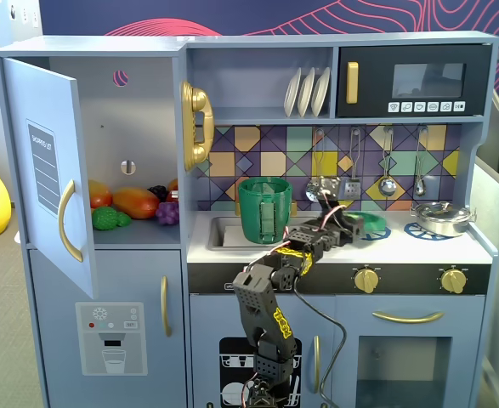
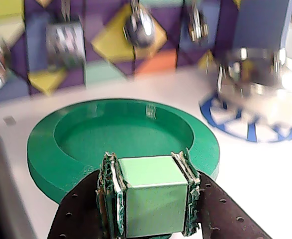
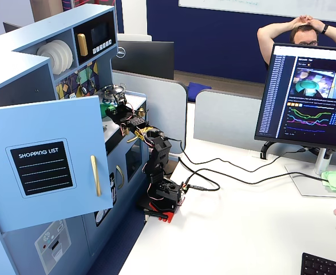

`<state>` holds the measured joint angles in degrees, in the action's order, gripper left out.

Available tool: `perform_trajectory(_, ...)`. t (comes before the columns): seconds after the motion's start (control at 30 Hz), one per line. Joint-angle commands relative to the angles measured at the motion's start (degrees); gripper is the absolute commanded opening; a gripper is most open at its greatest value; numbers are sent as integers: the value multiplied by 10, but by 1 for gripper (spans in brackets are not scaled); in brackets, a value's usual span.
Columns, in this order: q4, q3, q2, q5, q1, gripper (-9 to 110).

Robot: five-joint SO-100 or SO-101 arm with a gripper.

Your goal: Take off the lid from the green recipient and place it on the counter

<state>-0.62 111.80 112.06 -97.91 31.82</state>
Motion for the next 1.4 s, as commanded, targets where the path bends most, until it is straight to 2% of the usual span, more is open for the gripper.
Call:
perform_trajectory(0.0,-28,-2,-1,1,13,0)
perform_trajectory(0.3,-28,39,8,6,14,0)
perform_trajectory(0.43,-25,59,17,4,14,11)
perform_trajectory(0.63,-25,29,22,58,13,31)
perform_trajectory(0.87,-18,-9,130,57,0,32)
perform_trajectory(1.23,437,122,498,44,-105,28)
perform_trajectory(1.37,523,215,575,59,-149,26)
